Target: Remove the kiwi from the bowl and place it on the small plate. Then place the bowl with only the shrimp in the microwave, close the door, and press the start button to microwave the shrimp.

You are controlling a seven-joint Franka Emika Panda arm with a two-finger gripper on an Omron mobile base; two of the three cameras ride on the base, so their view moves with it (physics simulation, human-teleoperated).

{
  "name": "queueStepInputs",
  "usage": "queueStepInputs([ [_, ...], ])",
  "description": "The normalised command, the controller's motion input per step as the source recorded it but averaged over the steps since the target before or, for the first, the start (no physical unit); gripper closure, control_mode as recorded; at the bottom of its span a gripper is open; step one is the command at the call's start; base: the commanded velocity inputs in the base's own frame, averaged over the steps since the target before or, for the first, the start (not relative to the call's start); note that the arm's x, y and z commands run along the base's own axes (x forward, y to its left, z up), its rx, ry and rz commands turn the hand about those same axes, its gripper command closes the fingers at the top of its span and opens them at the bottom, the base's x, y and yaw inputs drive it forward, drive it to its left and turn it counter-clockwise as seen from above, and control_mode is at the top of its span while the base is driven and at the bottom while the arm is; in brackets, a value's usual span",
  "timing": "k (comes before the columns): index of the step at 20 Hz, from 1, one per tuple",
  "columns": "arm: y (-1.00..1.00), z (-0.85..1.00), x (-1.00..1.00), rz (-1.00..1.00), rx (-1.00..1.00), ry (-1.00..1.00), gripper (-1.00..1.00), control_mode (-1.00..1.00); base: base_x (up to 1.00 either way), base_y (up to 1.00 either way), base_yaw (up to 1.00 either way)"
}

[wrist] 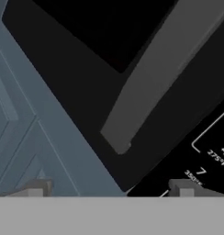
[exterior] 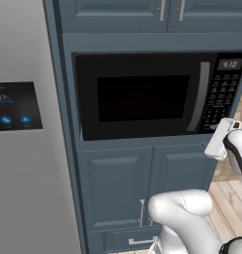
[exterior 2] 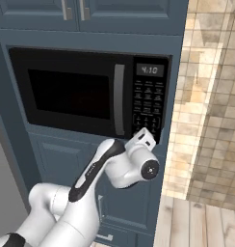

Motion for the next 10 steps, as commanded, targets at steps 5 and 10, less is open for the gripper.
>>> queueStepInputs([
  [5, 0.00, -0.19, 0.50, 0.00, 0.06, 0.00, -1.00, -1.00, 0.00, 0.00, 0.00],
  [10, -0.16, -0.17, 0.46, 0.00, 0.08, 0.00, -1.00, -1.00, 0.00, 0.00, 0.00],
])
